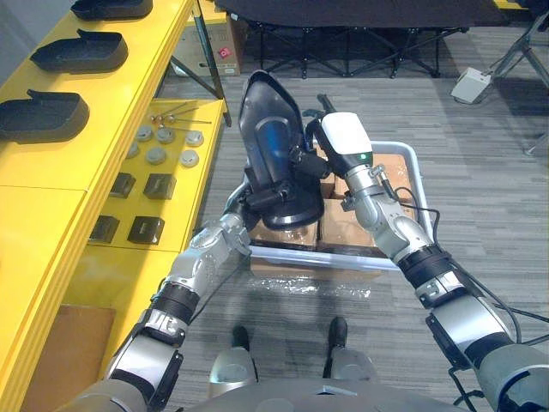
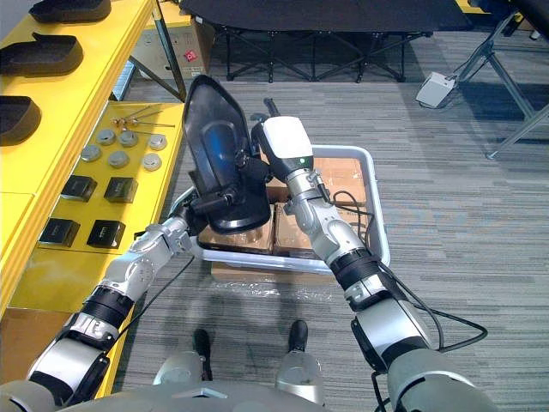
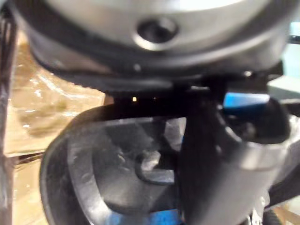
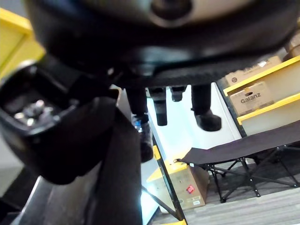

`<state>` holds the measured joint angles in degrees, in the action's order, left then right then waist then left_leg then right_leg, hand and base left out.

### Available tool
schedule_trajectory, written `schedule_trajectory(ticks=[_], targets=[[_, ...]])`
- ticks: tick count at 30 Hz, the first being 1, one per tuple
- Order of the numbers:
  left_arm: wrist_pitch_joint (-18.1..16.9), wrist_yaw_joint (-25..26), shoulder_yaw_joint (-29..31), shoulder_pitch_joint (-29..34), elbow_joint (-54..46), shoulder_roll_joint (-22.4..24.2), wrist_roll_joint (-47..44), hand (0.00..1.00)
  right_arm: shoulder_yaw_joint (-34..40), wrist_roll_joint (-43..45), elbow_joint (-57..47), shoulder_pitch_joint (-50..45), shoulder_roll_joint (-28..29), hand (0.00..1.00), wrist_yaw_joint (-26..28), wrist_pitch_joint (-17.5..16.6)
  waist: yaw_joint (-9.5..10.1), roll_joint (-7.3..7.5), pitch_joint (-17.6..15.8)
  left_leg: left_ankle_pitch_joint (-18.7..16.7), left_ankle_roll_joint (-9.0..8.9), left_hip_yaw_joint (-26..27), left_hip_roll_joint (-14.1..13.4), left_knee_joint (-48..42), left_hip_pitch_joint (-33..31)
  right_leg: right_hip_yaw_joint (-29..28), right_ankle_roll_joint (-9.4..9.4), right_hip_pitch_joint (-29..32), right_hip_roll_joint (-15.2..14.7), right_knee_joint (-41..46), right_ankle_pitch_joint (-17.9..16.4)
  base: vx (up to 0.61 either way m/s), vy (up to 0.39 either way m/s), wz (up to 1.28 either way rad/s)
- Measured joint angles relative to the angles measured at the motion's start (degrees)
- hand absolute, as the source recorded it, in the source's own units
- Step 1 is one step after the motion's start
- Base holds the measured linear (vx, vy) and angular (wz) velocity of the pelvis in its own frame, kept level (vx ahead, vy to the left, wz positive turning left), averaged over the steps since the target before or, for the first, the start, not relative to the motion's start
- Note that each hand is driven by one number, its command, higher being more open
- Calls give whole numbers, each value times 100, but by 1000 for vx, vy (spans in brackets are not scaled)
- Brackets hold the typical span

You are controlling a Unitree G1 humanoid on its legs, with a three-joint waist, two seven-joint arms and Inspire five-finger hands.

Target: Walk over and take three plastic housings, then place them on the shelf

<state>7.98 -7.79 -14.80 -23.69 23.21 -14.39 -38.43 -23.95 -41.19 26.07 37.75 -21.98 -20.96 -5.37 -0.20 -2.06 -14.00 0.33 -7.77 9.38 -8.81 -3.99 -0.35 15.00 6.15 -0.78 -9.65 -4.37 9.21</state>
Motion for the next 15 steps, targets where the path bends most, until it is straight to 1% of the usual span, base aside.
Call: schedule_trajectory(ticks=[3,8,9,11,15], targets=[[-195,-2,-6,-9,0,1,12,0,39,166,-45,-5,60,0,-106,2,-1,33,-20,-3,-2,54,0,24,78,-51,0,-23,1,-1,0,-1,1,-7],[-713,-157,-9,-4,-2,133,13,0,383,228,-645,-365,192,0,-276,8,-26,73,-43,-3,-2,131,2,90,182,-128,0,-45,3,-3,-1,-4,4,-8],[-768,-181,-9,4,-2,143,12,0,420,241,-697,-412,216,100,-302,7,-26,73,-43,1,1,134,3,115,212,-134,0,-56,4,-4,-1,5,4,-7],[-887,-223,-9,50,-13,226,12,0,564,429,-903,-663,308,100,-413,4,-50,76,-43,5,4,149,7,166,326,-131,0,-137,4,-7,-2,7,6,-5],[-1046,-185,6,454,-276,434,-127,0,732,885,-1206,-1094,643,100,-581,-77,-117,104,-33,17,12,201,15,263,425,-132,1,-161,1,-10,-4,-2,8,-5]])
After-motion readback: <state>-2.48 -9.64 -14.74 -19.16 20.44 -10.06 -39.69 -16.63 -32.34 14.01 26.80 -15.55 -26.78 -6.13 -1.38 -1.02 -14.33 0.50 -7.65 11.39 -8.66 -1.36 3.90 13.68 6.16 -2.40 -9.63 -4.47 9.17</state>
